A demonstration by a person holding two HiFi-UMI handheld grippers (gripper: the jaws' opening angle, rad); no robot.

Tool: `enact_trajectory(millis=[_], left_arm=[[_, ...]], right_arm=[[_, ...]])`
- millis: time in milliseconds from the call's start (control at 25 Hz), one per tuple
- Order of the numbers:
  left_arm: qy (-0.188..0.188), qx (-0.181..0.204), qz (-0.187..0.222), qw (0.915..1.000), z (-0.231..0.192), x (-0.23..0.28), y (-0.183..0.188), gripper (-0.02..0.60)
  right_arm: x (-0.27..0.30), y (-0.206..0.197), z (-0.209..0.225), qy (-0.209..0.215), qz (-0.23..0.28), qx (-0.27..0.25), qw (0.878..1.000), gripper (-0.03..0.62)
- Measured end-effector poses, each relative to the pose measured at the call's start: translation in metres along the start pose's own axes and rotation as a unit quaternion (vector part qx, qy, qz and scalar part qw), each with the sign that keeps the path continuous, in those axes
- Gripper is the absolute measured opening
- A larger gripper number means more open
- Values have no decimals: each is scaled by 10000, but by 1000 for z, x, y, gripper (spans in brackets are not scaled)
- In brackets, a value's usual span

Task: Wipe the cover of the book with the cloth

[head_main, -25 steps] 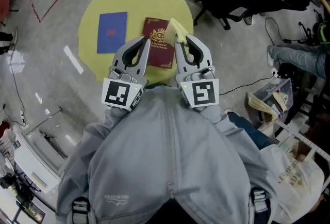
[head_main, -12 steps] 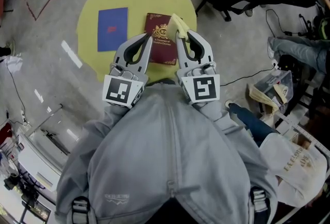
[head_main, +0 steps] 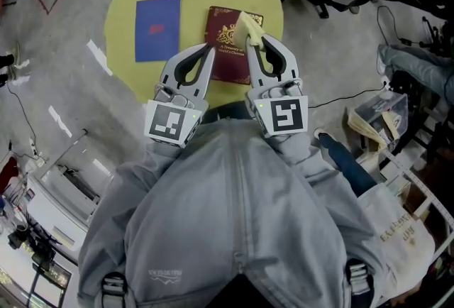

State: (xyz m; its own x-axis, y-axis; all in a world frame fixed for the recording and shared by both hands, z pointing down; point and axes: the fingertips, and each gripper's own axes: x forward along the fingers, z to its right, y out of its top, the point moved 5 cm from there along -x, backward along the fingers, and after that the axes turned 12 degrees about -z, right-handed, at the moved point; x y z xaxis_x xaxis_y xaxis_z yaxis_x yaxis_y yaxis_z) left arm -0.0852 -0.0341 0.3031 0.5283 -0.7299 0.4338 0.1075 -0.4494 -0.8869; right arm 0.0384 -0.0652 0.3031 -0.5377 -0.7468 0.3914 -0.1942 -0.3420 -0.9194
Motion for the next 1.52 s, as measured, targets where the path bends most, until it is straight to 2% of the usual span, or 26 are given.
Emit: enact_trajectory(millis=[160, 320, 480, 880, 1200, 1520], left_arm=[[-61, -32, -103, 9999, -5, 10, -18, 18], [-10, -107, -402, 9991, -12, 18, -37, 18], [-50, -171, -380, 9991, -20, 27, -48, 18], [-17, -414, -674, 9969, -34, 40, -84, 18], [26, -468, -934, 9945, -48, 47, -112, 18], [70, -590, -1230, 9906, -59, 48, -136, 18]], right_arm=[[19, -16, 4, 71, -285, 108, 9995, 57], [39, -22, 8, 150, -207, 96, 9996, 57], [56, -35, 11, 228, -429, 114, 9988, 57], [101, -66, 11, 427, -704, 209, 9964, 57], [135, -84, 5, 640, -1094, 181, 9918, 57], [161, -101, 2, 764, -1699, 273, 9821, 57]])
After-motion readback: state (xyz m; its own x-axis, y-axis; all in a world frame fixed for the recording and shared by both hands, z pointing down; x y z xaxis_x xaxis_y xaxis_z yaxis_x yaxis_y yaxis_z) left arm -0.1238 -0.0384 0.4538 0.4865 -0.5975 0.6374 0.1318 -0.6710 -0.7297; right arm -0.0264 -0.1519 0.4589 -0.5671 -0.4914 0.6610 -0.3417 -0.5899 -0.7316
